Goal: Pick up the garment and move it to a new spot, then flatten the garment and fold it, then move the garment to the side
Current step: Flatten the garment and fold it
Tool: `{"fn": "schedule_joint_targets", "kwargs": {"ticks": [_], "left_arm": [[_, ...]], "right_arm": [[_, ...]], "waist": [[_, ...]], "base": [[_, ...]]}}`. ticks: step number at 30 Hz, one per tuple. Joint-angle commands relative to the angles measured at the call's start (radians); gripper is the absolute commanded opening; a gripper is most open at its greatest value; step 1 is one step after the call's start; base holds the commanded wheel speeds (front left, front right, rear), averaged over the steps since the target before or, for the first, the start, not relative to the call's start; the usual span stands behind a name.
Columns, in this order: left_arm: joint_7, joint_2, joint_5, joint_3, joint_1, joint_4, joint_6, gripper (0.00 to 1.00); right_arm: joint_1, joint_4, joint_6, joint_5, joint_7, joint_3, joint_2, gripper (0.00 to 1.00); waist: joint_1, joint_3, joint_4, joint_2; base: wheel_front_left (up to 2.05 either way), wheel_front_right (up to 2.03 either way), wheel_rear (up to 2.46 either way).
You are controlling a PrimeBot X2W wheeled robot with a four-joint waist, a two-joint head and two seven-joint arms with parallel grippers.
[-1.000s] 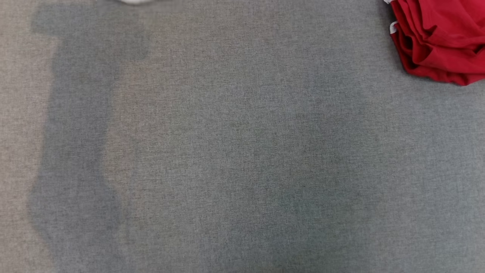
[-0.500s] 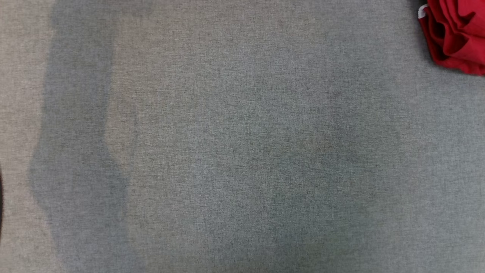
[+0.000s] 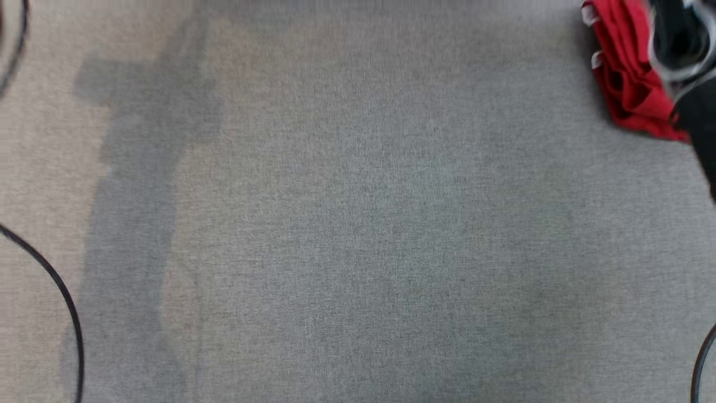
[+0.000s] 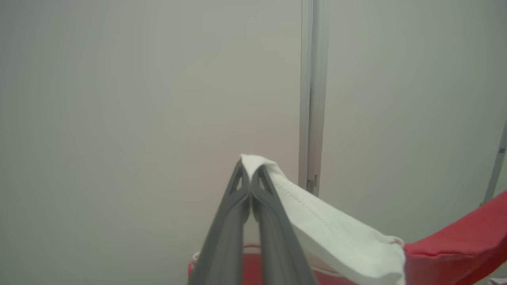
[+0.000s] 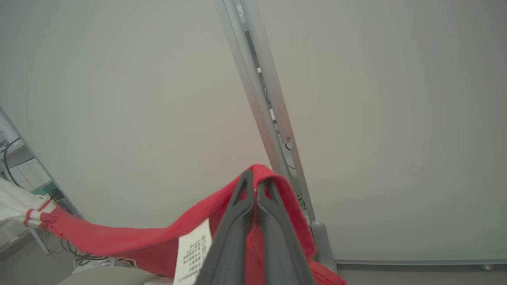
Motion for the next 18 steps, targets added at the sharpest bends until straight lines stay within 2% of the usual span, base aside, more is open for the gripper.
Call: {"fn": "schedule_joint_targets", "kwargs": {"ticks": [1,7,10,18], "left_arm": [[-0.007,0.003,-0.013,0.012,0.033,-0.015,0.01,0.0],[-0.008,0.025,-0.03,0.11,0.329,-0.23,0.066,0.0],[-0.008,0.011,-0.014,0.173,0.53,-0.371,0.099,0.0],[-0.008,-0.053,0.026,0.261,0.893,-0.578,0.15,0.0]], "right_arm": [[0.024,-0.012,0.0,0.008,-0.005,0.005,-0.011,0.0],[0.224,-0.119,0.0,0.06,-0.005,0.013,-0.039,0.0],[0.354,-0.168,0.0,0.06,-0.005,0.032,-0.053,0.0],[0.614,-0.282,0.0,0.067,-0.005,0.022,-0.101,0.0]], "waist": [[-0.0001,-0.041,0.003,0.0],[-0.0001,-0.14,-0.009,0.0],[-0.0001,-0.21,-0.01,0.0],[-0.0001,-0.317,0.002,0.0]], "base": [[0.0,0.0,0.0],[0.0,0.0,0.0],[0.0,0.0,0.0],[0.0,0.0,0.0]]}}
